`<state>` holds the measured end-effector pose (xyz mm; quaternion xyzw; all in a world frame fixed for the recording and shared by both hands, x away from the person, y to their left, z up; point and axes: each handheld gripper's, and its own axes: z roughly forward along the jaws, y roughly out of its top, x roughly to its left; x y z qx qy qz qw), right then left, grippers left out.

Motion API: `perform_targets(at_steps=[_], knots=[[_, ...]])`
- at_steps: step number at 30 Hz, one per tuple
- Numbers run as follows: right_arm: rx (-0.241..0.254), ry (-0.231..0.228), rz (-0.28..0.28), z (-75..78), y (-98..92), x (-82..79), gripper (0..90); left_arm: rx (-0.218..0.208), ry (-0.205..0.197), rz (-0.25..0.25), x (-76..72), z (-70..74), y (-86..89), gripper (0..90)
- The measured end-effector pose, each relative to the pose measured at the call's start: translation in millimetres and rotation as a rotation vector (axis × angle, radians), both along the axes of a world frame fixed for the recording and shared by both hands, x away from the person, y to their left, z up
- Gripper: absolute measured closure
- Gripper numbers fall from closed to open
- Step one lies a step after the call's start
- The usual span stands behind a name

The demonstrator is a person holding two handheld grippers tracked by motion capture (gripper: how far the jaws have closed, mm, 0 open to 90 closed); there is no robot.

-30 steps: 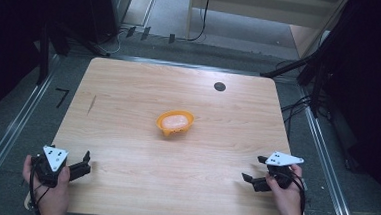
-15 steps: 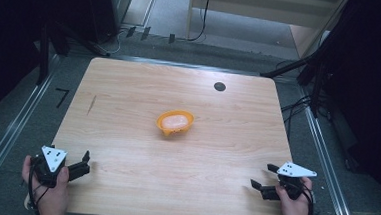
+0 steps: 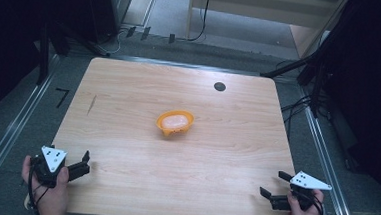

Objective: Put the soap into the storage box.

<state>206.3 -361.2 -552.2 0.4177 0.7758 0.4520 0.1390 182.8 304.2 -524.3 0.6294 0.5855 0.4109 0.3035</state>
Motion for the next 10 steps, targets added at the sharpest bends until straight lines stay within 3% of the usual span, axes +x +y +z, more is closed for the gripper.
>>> perform_targets(at_steps=[10], knots=[[0.026,-0.062,-0.05,0.9,-6.0,-12.8,1.0,-0.002,0.019,-0.004,1.6,-0.1,-0.1,0.0]])
